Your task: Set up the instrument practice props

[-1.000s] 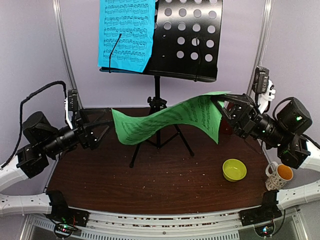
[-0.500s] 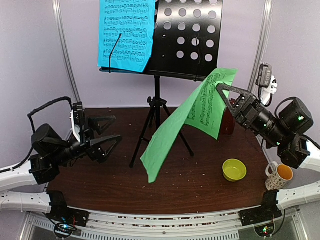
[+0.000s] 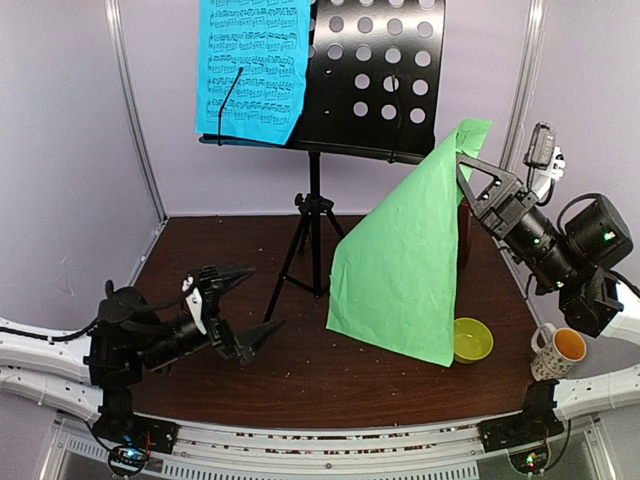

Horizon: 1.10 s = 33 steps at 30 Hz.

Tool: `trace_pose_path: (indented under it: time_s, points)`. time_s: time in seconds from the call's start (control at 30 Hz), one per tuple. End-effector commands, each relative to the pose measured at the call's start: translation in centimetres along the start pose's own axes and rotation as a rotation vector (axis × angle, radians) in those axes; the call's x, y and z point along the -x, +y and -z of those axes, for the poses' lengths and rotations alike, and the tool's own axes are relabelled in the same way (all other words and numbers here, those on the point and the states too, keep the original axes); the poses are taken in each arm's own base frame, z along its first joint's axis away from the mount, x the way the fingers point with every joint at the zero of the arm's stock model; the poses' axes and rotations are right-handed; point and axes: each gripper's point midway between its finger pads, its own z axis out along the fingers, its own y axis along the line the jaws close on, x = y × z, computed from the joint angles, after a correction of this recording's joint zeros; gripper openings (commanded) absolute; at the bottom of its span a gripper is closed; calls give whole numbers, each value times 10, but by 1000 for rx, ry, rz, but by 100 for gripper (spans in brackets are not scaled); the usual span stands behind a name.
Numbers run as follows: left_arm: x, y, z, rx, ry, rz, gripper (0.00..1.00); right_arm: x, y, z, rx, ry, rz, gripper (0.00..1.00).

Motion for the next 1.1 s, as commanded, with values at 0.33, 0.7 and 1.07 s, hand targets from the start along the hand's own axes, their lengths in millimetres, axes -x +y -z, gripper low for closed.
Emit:
trace_pose_path:
  time_s: [0.33, 0.7, 1.07]
  points:
    - [24, -34, -49, 289, -79, -419, 98, 34, -15, 3, -104, -152, -73, 0]
    - [34, -45, -91, 371, -70, -446, 98, 25, -14, -5, -74, -150, -138, 0]
    - [36, -43, -109, 320, -6, -546, 87, 18, -15, -4, -59, -140, -177, 0]
